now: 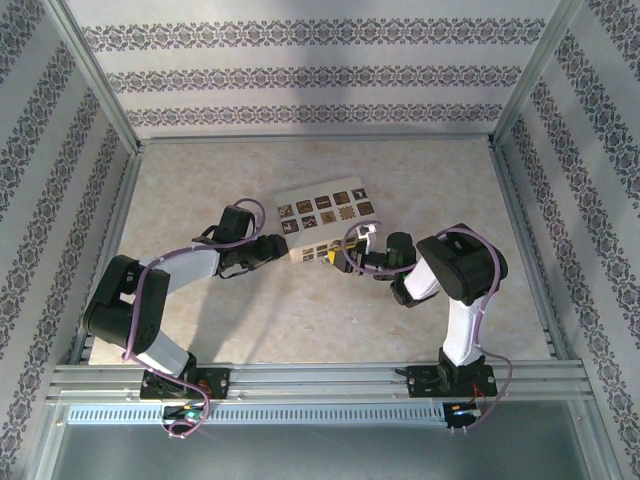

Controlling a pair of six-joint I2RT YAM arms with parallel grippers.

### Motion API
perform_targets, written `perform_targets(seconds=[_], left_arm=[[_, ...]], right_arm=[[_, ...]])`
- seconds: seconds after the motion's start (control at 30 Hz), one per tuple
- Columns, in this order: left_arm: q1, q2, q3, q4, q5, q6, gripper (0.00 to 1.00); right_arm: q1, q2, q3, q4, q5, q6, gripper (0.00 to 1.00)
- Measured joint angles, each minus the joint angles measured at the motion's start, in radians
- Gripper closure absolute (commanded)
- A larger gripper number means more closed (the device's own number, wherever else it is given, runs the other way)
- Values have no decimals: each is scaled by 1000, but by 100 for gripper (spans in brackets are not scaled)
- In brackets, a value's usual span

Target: Unlock the padlock with the key

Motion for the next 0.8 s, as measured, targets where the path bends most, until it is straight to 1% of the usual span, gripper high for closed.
perform_targets(seconds=[0.2,0.27,0.43,0.5,0.8], left_arm=[[0,0,0,0,0,0,39],[0,0,0,0,0,0,39],[0,0,0,0,-4,0,39],[0,0,1,0,-8,0,39],[0,9,1,0,-8,1,39]], right_arm=[[0,1,0,-2,4,9,73],[0,1,0,-2,8,11,80],[0,1,0,-6,21,30,93],[0,1,0,-8,28,44,100],[0,1,-10,6,73,89,100]])
